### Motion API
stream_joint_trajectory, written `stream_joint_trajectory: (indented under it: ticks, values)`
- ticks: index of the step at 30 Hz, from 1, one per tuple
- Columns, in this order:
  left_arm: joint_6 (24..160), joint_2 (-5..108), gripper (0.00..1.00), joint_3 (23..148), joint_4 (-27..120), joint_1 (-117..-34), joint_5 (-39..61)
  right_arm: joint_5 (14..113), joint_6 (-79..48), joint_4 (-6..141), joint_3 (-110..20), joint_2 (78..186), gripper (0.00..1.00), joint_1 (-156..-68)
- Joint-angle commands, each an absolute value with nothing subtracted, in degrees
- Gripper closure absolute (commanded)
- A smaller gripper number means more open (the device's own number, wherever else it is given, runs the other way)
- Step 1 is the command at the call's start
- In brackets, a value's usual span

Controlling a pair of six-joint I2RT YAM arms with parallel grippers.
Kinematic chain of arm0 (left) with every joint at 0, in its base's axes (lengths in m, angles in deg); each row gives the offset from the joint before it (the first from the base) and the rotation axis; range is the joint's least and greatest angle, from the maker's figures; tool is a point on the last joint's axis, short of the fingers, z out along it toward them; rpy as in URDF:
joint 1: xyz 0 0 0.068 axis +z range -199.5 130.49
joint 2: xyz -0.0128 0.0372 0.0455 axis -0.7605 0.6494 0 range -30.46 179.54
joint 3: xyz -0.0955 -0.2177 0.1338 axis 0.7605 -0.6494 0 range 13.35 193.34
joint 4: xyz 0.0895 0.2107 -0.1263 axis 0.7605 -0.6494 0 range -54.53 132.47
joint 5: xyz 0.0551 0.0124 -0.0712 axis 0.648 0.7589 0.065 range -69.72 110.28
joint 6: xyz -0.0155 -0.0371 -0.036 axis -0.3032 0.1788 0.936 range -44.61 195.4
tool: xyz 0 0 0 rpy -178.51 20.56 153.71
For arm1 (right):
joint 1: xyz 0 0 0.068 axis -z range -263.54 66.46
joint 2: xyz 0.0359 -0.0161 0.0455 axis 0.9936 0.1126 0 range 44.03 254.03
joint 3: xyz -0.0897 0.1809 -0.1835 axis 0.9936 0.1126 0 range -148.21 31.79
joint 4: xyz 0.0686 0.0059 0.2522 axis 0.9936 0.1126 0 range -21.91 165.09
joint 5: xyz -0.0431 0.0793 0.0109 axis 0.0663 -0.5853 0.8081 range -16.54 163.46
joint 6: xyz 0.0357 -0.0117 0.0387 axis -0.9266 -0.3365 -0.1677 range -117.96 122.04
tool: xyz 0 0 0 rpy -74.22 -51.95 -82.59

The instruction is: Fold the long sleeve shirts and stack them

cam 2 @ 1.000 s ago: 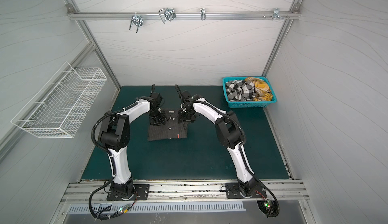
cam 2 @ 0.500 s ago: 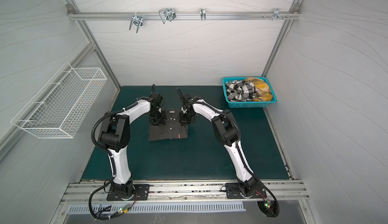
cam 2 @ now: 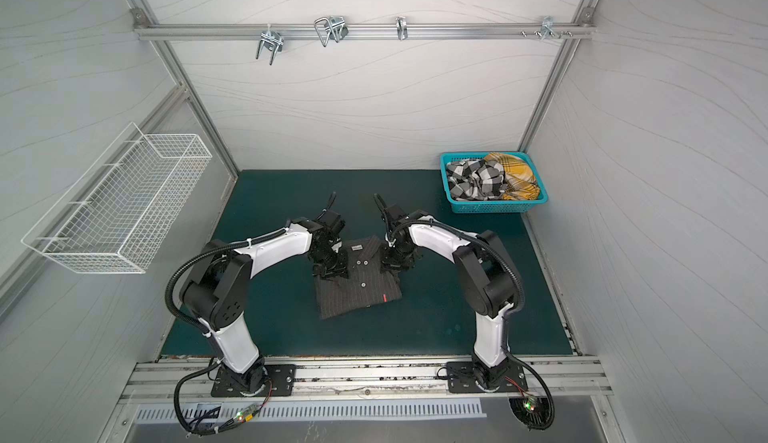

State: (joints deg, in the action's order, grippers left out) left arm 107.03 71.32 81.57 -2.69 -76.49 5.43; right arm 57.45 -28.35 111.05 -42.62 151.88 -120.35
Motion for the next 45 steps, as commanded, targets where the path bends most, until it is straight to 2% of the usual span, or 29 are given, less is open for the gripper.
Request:
stream_joint_trajectory:
  ticks: [1,6,11,16,20,25,27,32,35,37,40,45]
  values:
    - [106.83,69.57,0.63,88.25,-4.70,-74.06,6.29,60.94,-27.61,112.26,-42.18,150.38,0.59,-119.37]
    - [107.12,66.69,0.63,89.83,-7.89,-69.22,7.07,65.50,-25.90,116.02,-44.84,150.94,0.59,-118.98]
    - [106.74,64.95,0.64,82.94,-5.86,-68.13,3.18,65.08,-23.88,118.10,-48.32,152.31,0.59,-119.20]
    - [108.26,65.33,0.64,76.29,-0.38,-68.06,-0.71,64.54,-23.47,118.31,-49.68,151.01,0.54,-119.87]
    - [107.39,69.10,0.73,77.15,-1.29,-67.37,0.89,64.82,-23.42,117.69,-48.58,153.73,0.60,-118.99]
    - [105.28,72.24,0.77,79.75,-2.14,-67.08,6.23,67.08,-24.08,116.30,-44.37,156.14,0.72,-118.25]
    - [104.21,74.43,0.79,81.87,-2.62,-67.09,7.90,67.55,-25.01,116.05,-42.52,154.78,0.73,-118.05]
    - [103.17,79.13,0.81,86.60,-2.88,-67.25,7.39,66.46,-26.08,117.31,-39.86,148.21,0.68,-119.25]
    - [103.88,76.92,0.76,88.02,-3.68,-67.88,5.73,68.46,-26.00,119.65,-40.57,144.74,0.59,-118.89]
    - [104.95,73.74,0.72,88.28,-4.43,-67.88,4.36,68.97,-25.52,121.98,-42.43,143.39,0.59,-118.52]
    - [106.65,68.36,0.68,87.97,-5.70,-67.87,2.79,67.61,-24.86,123.33,-44.83,141.25,0.66,-119.11]
    - [108.70,64.91,0.75,85.35,-5.56,-67.87,-2.08,62.03,-25.73,121.79,-44.40,139.63,0.80,-122.42]
